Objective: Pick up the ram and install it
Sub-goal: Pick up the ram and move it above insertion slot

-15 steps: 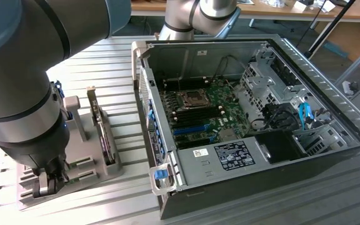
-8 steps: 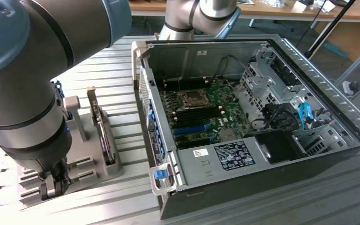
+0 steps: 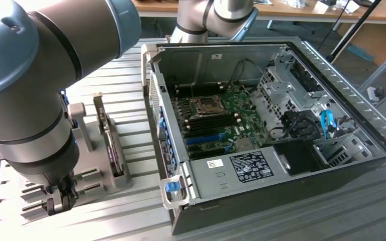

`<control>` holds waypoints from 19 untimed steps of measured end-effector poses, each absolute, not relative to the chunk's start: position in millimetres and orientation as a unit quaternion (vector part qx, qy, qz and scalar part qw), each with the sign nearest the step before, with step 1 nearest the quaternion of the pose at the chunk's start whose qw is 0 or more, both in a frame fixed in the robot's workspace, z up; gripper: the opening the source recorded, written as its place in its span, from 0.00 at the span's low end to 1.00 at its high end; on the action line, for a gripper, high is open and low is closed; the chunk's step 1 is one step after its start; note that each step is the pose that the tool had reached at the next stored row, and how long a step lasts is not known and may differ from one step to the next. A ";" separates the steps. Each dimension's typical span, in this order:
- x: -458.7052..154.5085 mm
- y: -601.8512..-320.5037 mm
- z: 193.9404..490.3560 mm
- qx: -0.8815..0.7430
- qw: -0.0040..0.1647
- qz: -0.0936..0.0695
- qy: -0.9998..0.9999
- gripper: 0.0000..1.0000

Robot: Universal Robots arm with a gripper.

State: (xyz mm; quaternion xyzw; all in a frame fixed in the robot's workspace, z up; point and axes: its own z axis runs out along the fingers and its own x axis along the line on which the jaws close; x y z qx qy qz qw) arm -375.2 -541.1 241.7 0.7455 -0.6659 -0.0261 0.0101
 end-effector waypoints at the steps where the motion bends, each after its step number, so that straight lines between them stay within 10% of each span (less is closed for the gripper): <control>1: -375.3 -540.1 239.6 0.746 0.010 -0.026 -0.666 0.30; 19: -376.8 -529.7 210.6 0.746 0.010 -0.026 -0.666 0.30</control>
